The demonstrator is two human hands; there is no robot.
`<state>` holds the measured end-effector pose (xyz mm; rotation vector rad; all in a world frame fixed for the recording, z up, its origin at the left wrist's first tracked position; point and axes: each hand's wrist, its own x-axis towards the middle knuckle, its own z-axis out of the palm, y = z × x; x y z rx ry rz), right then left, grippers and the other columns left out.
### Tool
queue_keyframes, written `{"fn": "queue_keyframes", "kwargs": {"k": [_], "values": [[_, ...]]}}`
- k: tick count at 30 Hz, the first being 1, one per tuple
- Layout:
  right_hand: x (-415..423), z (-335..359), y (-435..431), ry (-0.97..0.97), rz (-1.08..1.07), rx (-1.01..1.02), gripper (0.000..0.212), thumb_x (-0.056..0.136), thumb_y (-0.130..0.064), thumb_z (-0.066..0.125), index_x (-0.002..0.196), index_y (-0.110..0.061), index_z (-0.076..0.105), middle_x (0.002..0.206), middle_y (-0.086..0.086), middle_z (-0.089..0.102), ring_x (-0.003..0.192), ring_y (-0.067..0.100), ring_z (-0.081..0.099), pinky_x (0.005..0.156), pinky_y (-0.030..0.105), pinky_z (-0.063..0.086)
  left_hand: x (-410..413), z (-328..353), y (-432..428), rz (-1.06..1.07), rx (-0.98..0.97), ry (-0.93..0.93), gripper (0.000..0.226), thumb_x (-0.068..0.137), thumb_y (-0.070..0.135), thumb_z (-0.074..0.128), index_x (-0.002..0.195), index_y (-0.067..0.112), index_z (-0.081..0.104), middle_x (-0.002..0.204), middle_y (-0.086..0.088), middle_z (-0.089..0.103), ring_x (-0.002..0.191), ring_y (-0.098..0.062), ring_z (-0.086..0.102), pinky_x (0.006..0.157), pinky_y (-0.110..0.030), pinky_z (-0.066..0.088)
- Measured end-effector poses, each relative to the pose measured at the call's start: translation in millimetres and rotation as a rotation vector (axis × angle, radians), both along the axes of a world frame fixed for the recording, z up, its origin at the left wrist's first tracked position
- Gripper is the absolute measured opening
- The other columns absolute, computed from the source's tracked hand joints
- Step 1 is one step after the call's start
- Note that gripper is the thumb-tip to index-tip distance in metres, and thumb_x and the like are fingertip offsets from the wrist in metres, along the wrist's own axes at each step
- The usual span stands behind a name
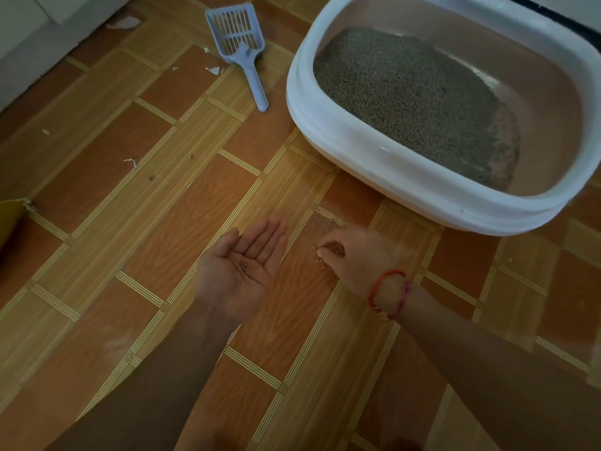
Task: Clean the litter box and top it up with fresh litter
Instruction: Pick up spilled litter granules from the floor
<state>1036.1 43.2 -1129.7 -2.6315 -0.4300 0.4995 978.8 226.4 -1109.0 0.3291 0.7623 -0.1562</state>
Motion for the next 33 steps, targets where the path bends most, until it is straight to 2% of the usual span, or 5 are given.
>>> {"fn": "queue_keyframes", "kwargs": {"k": [11,16,20,23,33], "values": [[-2,-9,5,-0.054,0.069,-0.034,0.014,0.095,-0.031,0.054,0.091,-0.026,0.067,0.09,-0.014,0.063,0.083,0.007,0.059,0.071,0.027,0.051,-4,-3,2,0.002,-0.013,0.007,0.054,0.104,0.024,0.036,0.088,-0.008,0.077,0.114,-0.022,0.072,0.107,-0.035,0.071,0.093,-0.048,0.055],[-10,21,24,-0.123,0.081,0.112,0.011,0.095,-0.034,0.054,0.094,-0.027,0.062,0.083,-0.016,0.053,0.075,0.004,0.051,0.065,0.019,0.038,-4,-7,0,-0.002,-0.033,0.014,0.054,0.104,0.025,0.036,0.091,-0.009,0.076,0.114,-0.024,0.072,0.106,-0.036,0.071,0.089,-0.048,0.058],[-23,44,52,-0.113,0.179,0.261,0.015,0.095,-0.033,0.048,0.096,-0.024,0.06,0.095,-0.012,0.059,0.082,0.014,0.06,0.072,0.035,0.051,-2,-8,-2,-0.075,-0.04,-0.024,0.061,0.105,0.029,0.03,0.09,-0.007,0.076,0.093,-0.019,0.075,0.086,-0.027,0.075,0.075,-0.036,0.063],[-31,43,63,-0.124,0.259,0.246,0.029,0.094,-0.039,0.037,0.098,-0.022,0.061,0.096,-0.003,0.061,0.077,0.021,0.062,0.066,0.044,0.053,2,-4,-4,-0.127,-0.063,-0.038,0.061,0.105,0.033,0.029,0.097,-0.005,0.076,0.105,-0.019,0.074,0.096,-0.028,0.074,0.079,-0.039,0.062],[19,29,18,-0.215,0.209,0.132,0.015,0.094,-0.03,0.057,0.097,-0.025,0.071,0.086,-0.012,0.061,0.077,0.008,0.057,0.07,0.033,0.055,5,-4,8,0.025,-0.032,0.01,0.054,0.103,0.024,0.038,0.083,-0.007,0.077,0.106,-0.022,0.074,0.102,-0.033,0.073,0.084,-0.043,0.061]]}}
